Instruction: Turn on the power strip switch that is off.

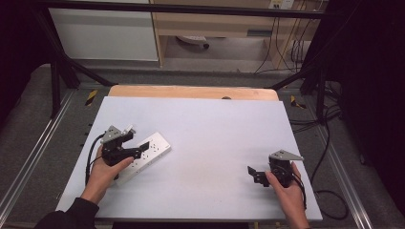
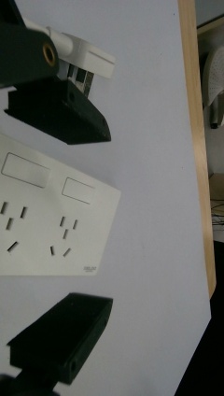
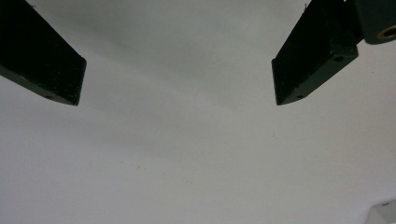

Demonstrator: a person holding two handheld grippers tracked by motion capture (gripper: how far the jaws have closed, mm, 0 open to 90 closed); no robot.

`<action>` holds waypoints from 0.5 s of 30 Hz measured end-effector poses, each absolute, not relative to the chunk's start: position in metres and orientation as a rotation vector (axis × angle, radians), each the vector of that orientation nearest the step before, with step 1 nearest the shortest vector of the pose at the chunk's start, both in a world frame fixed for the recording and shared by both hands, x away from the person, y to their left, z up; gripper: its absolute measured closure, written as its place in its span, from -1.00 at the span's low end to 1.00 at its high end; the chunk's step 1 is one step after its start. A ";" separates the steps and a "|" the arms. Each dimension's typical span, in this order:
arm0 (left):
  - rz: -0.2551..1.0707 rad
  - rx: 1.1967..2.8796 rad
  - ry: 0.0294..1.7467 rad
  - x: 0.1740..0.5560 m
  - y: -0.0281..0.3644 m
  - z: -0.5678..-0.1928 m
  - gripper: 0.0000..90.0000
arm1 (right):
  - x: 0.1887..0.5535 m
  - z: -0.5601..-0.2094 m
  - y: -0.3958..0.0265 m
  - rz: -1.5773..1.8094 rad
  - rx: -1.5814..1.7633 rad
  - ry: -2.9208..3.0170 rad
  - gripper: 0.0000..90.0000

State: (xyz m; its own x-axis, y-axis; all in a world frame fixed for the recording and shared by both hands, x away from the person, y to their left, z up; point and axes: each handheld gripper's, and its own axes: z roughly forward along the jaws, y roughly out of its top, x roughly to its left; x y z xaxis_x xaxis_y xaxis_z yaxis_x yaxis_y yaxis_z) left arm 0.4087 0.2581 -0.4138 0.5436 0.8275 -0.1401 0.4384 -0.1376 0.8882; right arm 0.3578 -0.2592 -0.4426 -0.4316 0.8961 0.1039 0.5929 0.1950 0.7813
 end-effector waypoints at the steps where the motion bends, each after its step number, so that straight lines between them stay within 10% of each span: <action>1: 0.478 1.762 1.054 0.408 0.258 -0.413 -0.74 | 0.358 -0.443 -0.259 1.107 1.396 2.101 -0.92; 15: 0.498 1.687 0.994 0.394 0.256 -0.393 -0.86 | 0.358 -0.443 -0.259 1.113 1.404 2.094 -0.92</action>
